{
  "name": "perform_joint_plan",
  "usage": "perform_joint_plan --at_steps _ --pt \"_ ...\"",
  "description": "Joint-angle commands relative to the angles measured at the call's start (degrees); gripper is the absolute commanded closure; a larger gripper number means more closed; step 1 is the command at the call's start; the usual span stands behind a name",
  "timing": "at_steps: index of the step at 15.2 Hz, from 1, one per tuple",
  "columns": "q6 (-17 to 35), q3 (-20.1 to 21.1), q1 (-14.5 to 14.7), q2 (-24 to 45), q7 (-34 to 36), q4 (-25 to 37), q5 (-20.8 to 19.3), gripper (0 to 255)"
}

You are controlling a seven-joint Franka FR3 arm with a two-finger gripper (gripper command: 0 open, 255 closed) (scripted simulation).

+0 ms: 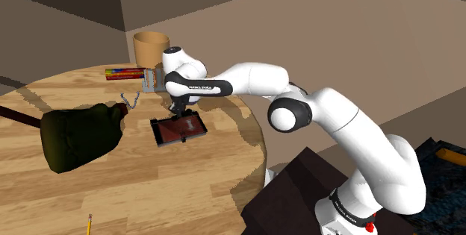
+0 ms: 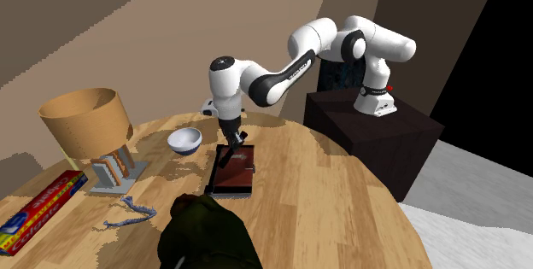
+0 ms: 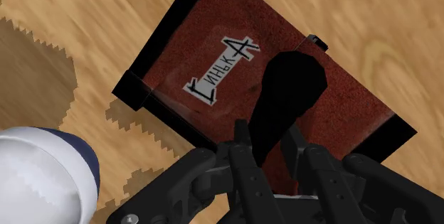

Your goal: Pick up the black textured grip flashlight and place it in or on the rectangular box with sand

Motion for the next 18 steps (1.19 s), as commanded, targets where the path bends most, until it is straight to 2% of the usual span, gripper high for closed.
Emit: perform_joint_plan --at_steps 1,7,11,18 --pt "0.4 -0.1 0.0 1.4 -0.1 1.0 0.0 255" --pt "1.9 -0.3 0.3 5.1 -0.1 3.2 -0.1 255" --pt "1.9 -0.6 0.8 9.1 -0.4 7.5 0.0 255" --pt "1.8 -0.6 0.8 9.2 -0.4 7.6 0.0 255"
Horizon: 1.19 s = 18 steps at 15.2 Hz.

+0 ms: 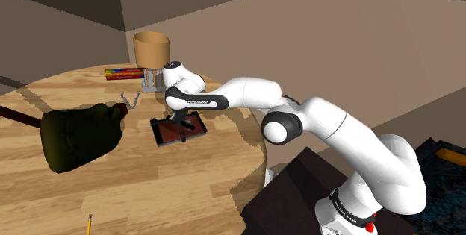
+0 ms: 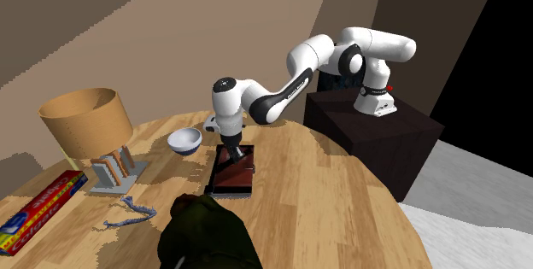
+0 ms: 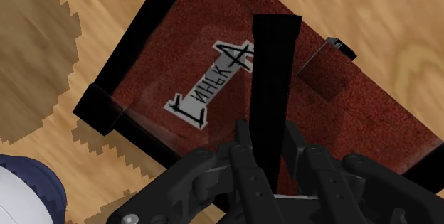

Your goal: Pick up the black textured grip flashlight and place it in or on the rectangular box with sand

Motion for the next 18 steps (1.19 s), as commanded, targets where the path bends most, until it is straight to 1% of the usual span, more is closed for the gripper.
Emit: perform_joint_plan --at_steps 1,2,7,9,11,18 --pt "0.0 0.0 0.0 0.0 0.0 0.1 0.0 255" --pt "0.0 0.0 0.0 0.0 0.0 0.1 0.0 0" --pt "0.0 0.0 0.0 0.1 0.0 0.1 0.0 0" --pt "-1.4 0.3 0.0 -3.0 0.2 -1.6 0.0 0" --pt "-3.6 0.4 0.3 -4.4 0.1 -0.8 0.1 0" --pt "-3.7 0.4 0.3 -4.3 0.0 -0.6 0.2 0"
